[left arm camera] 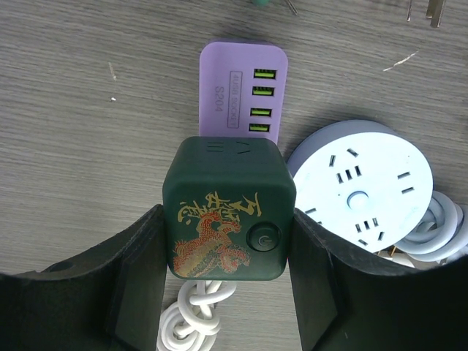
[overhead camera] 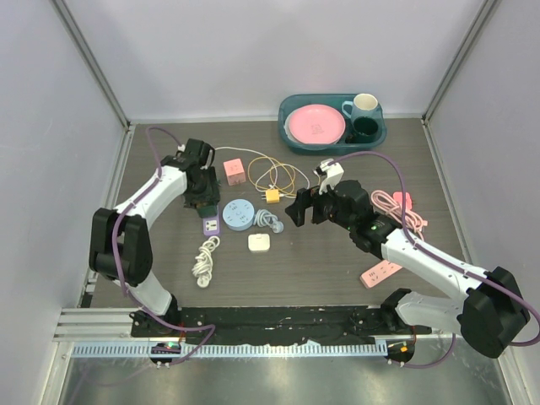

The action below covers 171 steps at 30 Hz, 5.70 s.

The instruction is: Insert the plug

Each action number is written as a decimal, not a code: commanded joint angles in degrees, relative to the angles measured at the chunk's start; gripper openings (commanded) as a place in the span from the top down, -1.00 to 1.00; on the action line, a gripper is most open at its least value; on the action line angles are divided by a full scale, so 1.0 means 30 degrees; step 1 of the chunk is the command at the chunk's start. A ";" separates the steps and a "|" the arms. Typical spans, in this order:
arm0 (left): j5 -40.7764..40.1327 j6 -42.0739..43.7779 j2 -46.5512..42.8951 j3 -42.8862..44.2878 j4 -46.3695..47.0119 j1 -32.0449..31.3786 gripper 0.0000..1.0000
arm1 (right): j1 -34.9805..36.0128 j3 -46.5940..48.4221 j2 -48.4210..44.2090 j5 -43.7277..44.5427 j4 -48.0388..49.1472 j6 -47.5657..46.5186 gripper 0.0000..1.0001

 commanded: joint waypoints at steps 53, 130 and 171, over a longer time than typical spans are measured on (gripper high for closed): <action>-0.4570 -0.2656 0.0875 -0.5569 0.1136 -0.0841 1.00 | -0.0347 -0.0423 -0.0460 -0.1035 0.0543 -0.0897 -0.98; -0.6296 0.5488 -1.1342 -0.6416 0.4766 -0.4936 -0.99 | -0.8873 -0.0891 -0.1223 0.9718 -1.9262 1.5712 -0.73; -0.7853 0.5958 -1.0962 -0.6945 0.5147 -0.6432 -0.99 | -0.1872 0.4029 0.7654 0.4651 -1.1645 0.2860 0.98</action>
